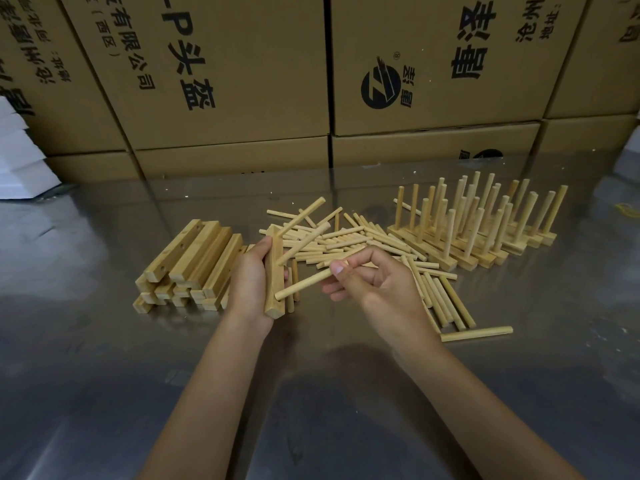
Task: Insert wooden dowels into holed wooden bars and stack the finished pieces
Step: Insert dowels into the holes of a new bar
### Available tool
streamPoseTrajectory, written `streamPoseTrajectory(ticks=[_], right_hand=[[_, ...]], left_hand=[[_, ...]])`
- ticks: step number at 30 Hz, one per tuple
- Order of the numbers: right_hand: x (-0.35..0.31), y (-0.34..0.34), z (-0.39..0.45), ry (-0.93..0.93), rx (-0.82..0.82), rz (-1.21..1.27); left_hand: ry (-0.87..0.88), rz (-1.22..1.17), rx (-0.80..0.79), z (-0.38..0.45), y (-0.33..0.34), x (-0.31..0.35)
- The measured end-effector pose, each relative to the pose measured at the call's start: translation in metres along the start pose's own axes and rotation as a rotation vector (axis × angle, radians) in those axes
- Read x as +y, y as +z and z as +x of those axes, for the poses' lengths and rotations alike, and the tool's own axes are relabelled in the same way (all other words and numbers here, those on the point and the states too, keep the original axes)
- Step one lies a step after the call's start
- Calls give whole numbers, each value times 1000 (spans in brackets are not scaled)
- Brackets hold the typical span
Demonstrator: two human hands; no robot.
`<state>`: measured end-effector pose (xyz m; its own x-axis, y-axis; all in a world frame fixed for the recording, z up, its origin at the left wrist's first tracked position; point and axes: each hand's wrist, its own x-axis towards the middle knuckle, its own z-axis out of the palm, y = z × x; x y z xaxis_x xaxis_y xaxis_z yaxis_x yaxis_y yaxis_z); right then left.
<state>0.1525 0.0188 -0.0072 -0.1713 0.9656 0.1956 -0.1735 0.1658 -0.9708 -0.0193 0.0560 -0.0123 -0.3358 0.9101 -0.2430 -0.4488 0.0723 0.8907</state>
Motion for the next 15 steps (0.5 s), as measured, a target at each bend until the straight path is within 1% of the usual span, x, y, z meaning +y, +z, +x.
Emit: streamPoseTrajectory(ticks=[3,4,5,6,8,12,14,15], right_hand=[[-2,2,0,71,-34,222],[-3,2,0,89,-22,266],[-2,0,1,101,2,260],[-2,-1,1,106,15,196],[1,0,-1,72,-39,-21],[7,15,-12,-218,-191,-550],[9,19,-15,-269,-225,-699],[9,20,-15,-279,-228,-727]], left_hand=[[-2,30,-48,-2,3,-3],[-3,33,-60,-2,4,-3],[-1,36,-64,-2,4,-4],[6,41,-63,-2,5,-4],[20,53,-54,-3,4,-4],[9,79,-42,-3,4,-4],[26,87,-18,-5,6,-4],[46,105,-6,-5,8,-5]])
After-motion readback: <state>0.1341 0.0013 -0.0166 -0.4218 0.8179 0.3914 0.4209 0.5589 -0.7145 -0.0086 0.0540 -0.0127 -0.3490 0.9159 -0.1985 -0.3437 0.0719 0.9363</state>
